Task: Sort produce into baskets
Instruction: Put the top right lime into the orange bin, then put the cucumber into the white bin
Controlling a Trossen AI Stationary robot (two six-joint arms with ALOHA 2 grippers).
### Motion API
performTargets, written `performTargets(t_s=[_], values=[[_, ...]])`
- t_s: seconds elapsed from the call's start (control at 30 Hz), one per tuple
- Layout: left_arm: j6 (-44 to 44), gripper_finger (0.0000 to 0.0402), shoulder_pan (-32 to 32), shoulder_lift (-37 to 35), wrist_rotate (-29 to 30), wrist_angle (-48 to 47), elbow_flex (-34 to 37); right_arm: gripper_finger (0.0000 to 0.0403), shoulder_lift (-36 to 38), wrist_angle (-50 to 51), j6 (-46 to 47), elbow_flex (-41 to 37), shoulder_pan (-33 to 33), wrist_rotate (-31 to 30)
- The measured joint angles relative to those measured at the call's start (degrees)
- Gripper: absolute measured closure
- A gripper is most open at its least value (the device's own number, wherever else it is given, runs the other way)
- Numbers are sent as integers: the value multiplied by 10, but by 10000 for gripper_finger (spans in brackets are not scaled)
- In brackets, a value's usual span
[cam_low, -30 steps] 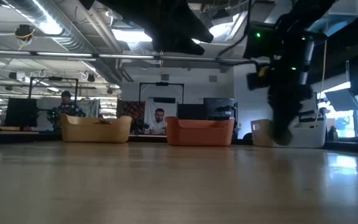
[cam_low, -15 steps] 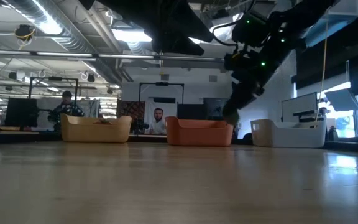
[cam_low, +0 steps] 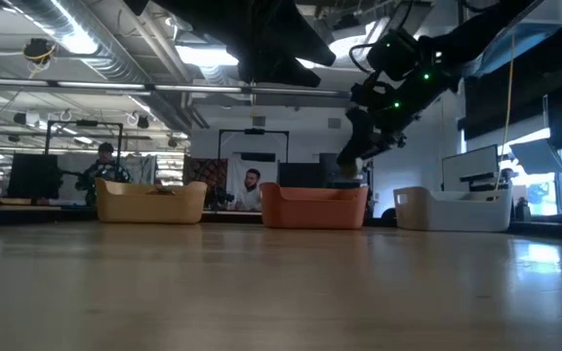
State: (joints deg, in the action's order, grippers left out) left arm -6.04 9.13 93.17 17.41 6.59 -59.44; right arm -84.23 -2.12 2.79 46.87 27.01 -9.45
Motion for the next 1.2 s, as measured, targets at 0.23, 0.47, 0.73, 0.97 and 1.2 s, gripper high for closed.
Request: performTargets(t_s=[0.23, 0.47, 0.73, 0.97, 1.2], values=[[0, 102, 0, 0, 0, 0, 0, 279, -45, -57, -1, 0, 43, 40], [0, 102, 0, 0, 0, 0, 0, 276, -80, -85, 0, 0, 45, 41], [0, 102, 0, 0, 0, 0, 0, 236, -87, -79, 2, 0, 45, 41], [0, 102, 0, 0, 0, 0, 0, 188, -87, -79, 3, 0, 45, 41], [0, 103, 0, 0, 0, 0, 0, 171, -82, -77, 0, 0, 45, 44]])
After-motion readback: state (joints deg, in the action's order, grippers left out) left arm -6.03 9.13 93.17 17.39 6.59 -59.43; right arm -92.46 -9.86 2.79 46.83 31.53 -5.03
